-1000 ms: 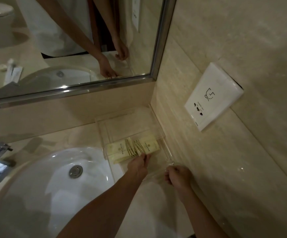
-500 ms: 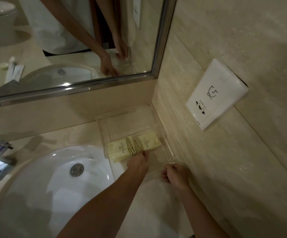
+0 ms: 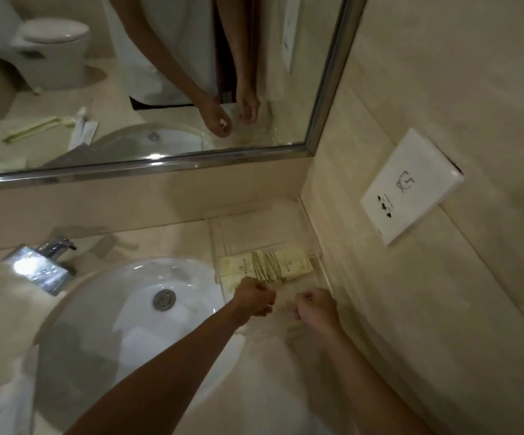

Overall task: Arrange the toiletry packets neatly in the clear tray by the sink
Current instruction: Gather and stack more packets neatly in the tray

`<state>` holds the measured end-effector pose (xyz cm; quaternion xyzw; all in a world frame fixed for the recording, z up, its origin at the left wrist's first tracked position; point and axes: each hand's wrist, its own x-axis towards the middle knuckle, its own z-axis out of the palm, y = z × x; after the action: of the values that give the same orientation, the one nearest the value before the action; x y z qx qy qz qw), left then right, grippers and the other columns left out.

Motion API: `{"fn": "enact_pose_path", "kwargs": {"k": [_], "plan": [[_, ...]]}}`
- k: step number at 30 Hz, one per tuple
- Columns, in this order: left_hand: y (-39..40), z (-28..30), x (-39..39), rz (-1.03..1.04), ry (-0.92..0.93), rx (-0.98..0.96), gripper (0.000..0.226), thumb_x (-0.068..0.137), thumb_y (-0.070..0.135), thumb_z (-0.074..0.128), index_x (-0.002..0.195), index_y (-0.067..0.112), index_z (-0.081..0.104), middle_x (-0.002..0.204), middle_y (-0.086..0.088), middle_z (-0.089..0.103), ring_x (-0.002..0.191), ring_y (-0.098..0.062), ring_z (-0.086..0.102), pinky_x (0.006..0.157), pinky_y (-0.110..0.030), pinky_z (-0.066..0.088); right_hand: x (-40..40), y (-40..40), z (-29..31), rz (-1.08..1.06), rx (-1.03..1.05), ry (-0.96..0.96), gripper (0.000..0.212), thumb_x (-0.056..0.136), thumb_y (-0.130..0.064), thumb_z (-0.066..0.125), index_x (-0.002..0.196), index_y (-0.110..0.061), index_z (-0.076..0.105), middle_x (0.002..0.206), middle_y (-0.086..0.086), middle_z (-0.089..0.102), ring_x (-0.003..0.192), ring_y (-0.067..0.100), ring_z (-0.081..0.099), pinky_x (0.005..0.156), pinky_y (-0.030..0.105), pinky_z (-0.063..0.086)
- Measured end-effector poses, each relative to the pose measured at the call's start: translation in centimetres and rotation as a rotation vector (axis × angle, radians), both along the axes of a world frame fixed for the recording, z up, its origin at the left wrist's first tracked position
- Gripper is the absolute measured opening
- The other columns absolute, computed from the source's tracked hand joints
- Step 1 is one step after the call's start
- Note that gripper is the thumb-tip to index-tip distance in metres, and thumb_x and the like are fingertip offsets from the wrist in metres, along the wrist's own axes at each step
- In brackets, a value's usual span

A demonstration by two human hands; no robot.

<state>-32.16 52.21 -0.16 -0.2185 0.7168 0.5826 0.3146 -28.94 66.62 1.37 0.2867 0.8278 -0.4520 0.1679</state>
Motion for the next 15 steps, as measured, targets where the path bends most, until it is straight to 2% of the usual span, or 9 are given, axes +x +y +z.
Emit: {"fn": "enact_pose_path", "kwargs": {"k": [3,5,7,10,13,15], "plan": [[-3.3,1.5,0.5,-0.141,0.114,-0.200,0.016,0.084,0.005,0.062,0.068,0.008,0.059,0.074,-0.013,0.066,0.057,-0.017,0.062,0.055,-0.026,0.053,-1.0,-2.1,0.6,0.156,0.067,0.010,0.017,0.078,-0.023,0.054,0.076,-0.014,0.068,0.077,0.005,0.072,0.072,0.020,0.067,0.057,0.024,0.048],[-5.9,2.7,1.0,-0.174,0.170,-0.325,0.017,0.081,0.006,0.062,0.065,0.009,0.058,0.075,-0.016,0.067,0.059,-0.022,0.064,0.052,-0.026,0.053,-1.6,-4.0,1.3,0.270,0.098,0.020,0.013,0.077,-0.020,0.055,0.073,-0.013,0.066,0.078,0.005,0.070,0.074,0.021,0.066,0.056,0.024,0.046],[-8.9,3.5,1.7,-0.207,0.217,-0.467,0.007,0.079,0.008,0.062,0.073,0.004,0.062,0.080,-0.016,0.069,0.072,-0.028,0.069,0.063,-0.032,0.057,-2.0,-6.3,2.3,0.358,0.123,0.028,0.008,0.076,-0.015,0.057,0.068,-0.016,0.059,0.073,0.002,0.064,0.070,0.019,0.060,0.055,0.024,0.042],[-13.7,4.1,3.1,-0.237,0.272,-0.642,0.007,0.078,0.011,0.059,0.078,0.004,0.062,0.091,-0.010,0.068,0.086,-0.025,0.067,0.074,-0.034,0.056,-2.4,-10.2,3.5,0.487,0.177,0.068,0.019,0.073,-0.016,0.064,0.062,-0.021,0.049,0.067,-0.002,0.056,0.068,0.020,0.057,0.057,0.026,0.040],[-18.2,4.2,5.0,-0.183,0.265,-0.741,0.008,0.081,0.017,0.057,0.077,0.013,0.050,0.083,-0.003,0.059,0.074,-0.019,0.059,0.061,-0.028,0.048,-2.3,-14.2,4.3,0.570,0.200,0.085,0.017,0.071,-0.019,0.067,0.062,-0.020,0.052,0.070,-0.001,0.061,0.074,0.024,0.064,0.061,0.028,0.045],[-21.1,4.3,6.3,-0.153,0.253,-0.785,0.012,0.084,0.023,0.058,0.085,0.011,0.053,0.086,-0.004,0.057,0.071,-0.016,0.054,0.059,-0.024,0.043,-2.1,-16.9,4.7,0.620,0.201,0.107,0.017,0.071,-0.019,0.068,0.063,-0.020,0.053,0.074,0.002,0.064,0.075,0.024,0.064,0.064,0.029,0.050]]}}
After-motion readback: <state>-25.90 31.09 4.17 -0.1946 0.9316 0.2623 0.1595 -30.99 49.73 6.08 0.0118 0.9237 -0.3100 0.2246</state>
